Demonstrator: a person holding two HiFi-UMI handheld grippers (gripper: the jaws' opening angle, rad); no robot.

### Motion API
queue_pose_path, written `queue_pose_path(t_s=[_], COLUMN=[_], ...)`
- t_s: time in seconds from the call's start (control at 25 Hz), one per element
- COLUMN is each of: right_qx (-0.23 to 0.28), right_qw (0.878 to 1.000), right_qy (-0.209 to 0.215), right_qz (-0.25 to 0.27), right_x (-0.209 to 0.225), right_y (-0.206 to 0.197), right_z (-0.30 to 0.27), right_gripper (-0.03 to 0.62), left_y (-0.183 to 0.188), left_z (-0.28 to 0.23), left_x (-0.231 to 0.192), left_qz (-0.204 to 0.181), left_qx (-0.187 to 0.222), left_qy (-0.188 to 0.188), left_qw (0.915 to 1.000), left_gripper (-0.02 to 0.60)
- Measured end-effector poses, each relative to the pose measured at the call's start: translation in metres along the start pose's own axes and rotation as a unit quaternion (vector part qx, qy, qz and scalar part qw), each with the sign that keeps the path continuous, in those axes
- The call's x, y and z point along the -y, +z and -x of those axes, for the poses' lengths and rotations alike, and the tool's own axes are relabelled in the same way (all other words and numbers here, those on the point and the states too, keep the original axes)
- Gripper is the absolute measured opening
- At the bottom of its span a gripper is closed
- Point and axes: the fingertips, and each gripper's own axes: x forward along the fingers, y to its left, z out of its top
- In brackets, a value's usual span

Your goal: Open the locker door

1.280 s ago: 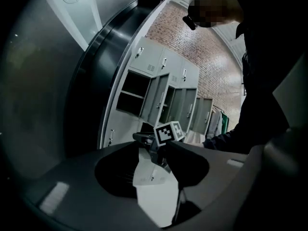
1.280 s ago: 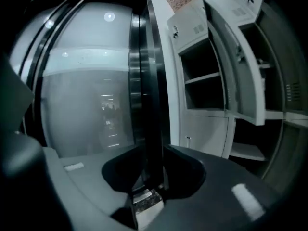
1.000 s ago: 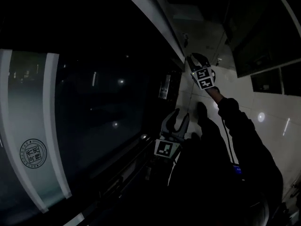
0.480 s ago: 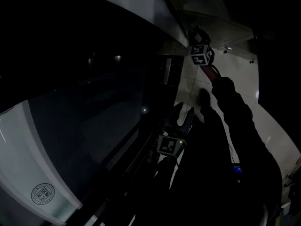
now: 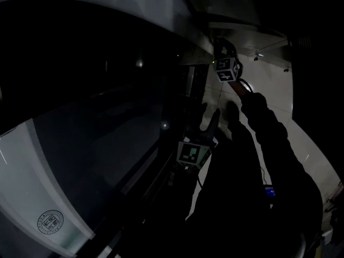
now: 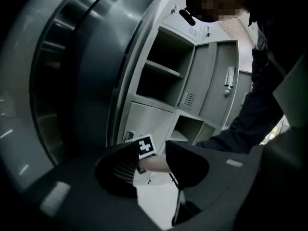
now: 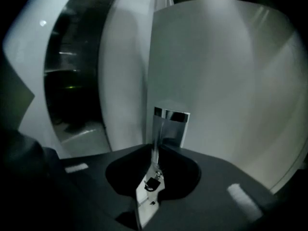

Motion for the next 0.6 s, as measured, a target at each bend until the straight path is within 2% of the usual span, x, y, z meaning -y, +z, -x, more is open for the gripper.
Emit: queue_pose_path(t_s=[0.16, 0.28, 0.4, 0.6], right_qx=[-0.01, -0.017, -0.026, -0.056], right_qw=[0.998, 0.997, 0.996, 0.996], right_qy=[0.057, 0.075, 0.081, 0.059], right_qz=[0.024, 0.026, 0.021, 0.047], right_x=[-0.028, -0.037, -0.034, -0.006], right_y=[-0.028, -0.052, -0.078, -0.111], right_z=[0.054, 0.101, 0.148, 0.198], right_gripper=[0.036, 0.041, 0.046, 0.044], left_y=[-0.006, -0.004, -0.013, -0.024], left_z=[-0.002, -0.001, 0.003, 0.01], left_x=[0.013, 0.029, 0.044, 0.07], left_qz=[-0.011, -0.019, -0.026, -0.038], left_qx=[-0.002, -0.003, -0.008, -0.004], left_qy=[-0.015, -0.029, -0.042, -0.071], left_qw=[0.9998, 0.9994, 0.9987, 0.9967], left_gripper=[0.175, 0.175, 0.175, 0.175])
